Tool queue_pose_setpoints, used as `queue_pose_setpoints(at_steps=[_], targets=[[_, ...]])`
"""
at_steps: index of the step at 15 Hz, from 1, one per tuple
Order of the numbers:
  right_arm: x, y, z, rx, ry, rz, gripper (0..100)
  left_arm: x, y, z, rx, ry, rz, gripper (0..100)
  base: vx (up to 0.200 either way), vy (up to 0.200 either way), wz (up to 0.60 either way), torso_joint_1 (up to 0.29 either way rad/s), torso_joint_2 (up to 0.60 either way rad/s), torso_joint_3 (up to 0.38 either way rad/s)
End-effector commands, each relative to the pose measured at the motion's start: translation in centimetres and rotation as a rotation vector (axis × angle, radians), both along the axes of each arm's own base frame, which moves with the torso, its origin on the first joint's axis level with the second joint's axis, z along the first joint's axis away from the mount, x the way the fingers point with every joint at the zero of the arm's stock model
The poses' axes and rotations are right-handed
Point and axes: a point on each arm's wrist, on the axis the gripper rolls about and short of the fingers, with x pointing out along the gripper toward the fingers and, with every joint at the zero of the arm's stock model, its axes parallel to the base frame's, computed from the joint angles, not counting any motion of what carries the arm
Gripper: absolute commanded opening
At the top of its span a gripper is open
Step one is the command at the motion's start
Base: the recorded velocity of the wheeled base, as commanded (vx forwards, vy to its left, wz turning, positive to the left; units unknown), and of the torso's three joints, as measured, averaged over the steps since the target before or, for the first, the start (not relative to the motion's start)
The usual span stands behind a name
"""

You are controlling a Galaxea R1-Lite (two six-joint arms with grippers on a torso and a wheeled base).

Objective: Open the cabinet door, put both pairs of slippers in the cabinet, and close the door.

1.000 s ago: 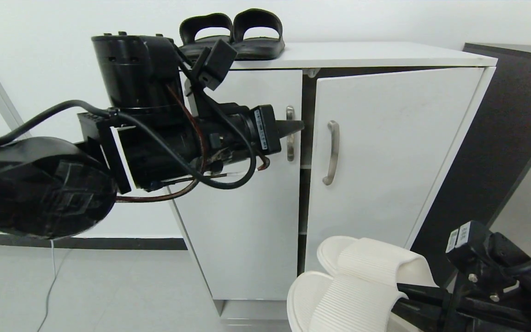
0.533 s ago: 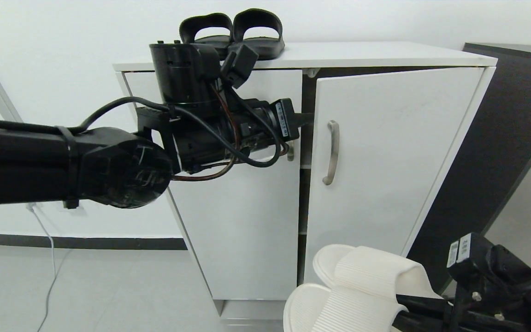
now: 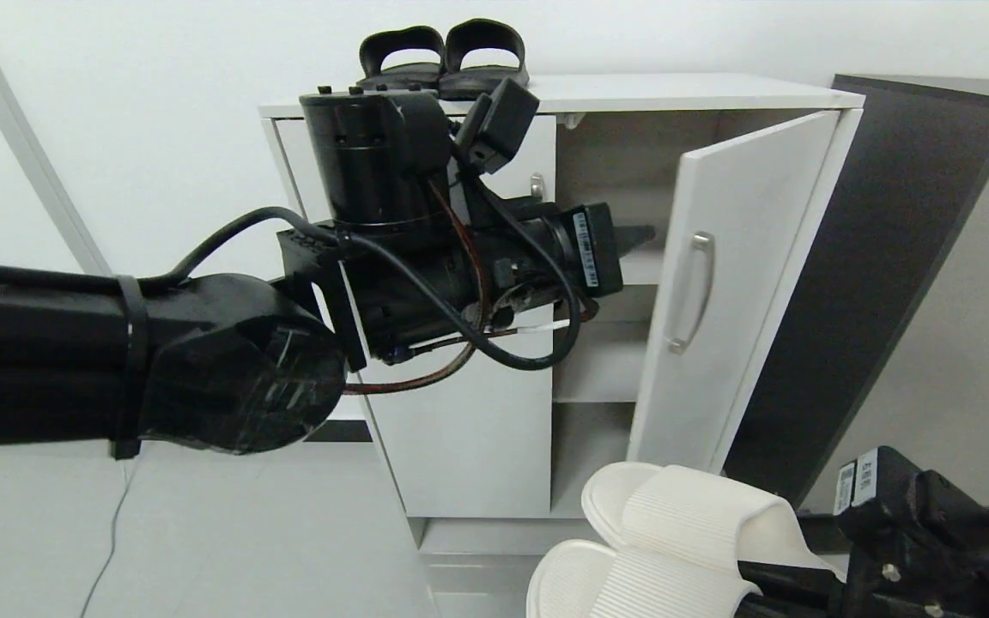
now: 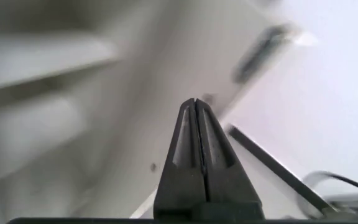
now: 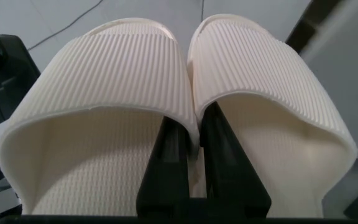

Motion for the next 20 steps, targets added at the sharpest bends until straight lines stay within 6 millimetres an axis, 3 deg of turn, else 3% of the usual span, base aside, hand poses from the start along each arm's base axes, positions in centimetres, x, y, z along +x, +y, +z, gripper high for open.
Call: queue_pose_setpoints(at_steps=[1, 3, 7, 9, 10, 11, 12, 14, 17, 20], targets=[[0.0, 0.0, 0.0, -0.001, 0.001, 0.002, 0, -1.2, -0.1, 0.5, -0.015, -0.017, -0.025, 0, -0.200, 0.000, 0.00, 0.002, 0.00, 0.007], [0.0, 0.0, 0.0, 0.001, -0.001, 0.001, 0, -1.1, 0.1, 0.4, -0.013, -0.014, -0.016, 0, -0.100, 0.000, 0.00, -0.001, 0.00, 0.001], [0.1, 0.1, 0.1, 0.006, -0.003, -0.003, 0, -2.5, 4.5, -0.8, 0.059, -0.019, 0.061, 0, 0.000, 0.000, 0.00, 0.000, 0.00, 0.000], [0.6, 0.3, 0.2, 0.009, 0.000, -0.020, 0, -6.3, 9.2, -1.8, 0.099, -0.023, 0.117, 0, 0.000, 0.000, 0.00, 0.000, 0.00, 0.000], [0.7, 0.4, 0.2, 0.007, 0.001, -0.024, 0, -7.0, 10.2, -2.0, 0.103, -0.025, 0.131, 0, 0.000, 0.000, 0.00, 0.000, 0.00, 0.000], [1.0, 0.3, 0.4, 0.013, -0.002, -0.042, 0, -10.1, 13.5, -3.2, 0.117, -0.024, 0.182, 0, 0.000, 0.000, 0.00, 0.000, 0.00, 0.000], [1.2, 0.3, 0.5, 0.016, -0.002, -0.051, 0, -11.7, 15.0, -4.1, 0.134, -0.020, 0.229, 0, 0.000, 0.000, 0.00, 0.000, 0.00, 0.000], [1.6, 0.1, 0.6, 0.023, -0.004, -0.072, 0, -16.9, 18.9, -7.1, 0.204, -0.010, 0.414, 0, 0.000, 0.000, 0.00, 0.000, 0.00, 0.000], [2.2, 0.3, 0.5, 0.015, 0.003, -0.093, 0, -22.4, 23.0, -9.9, 0.241, -0.049, 0.683, 0, 0.000, 0.000, 0.00, 0.000, 0.00, 0.000], [2.7, 0.4, 0.2, 0.009, 0.017, -0.109, 0, -27.2, 24.6, -13.2, 0.282, -0.079, 0.921, 0, 0.000, 0.000, 0.00, 0.000, 0.00, 0.000]])
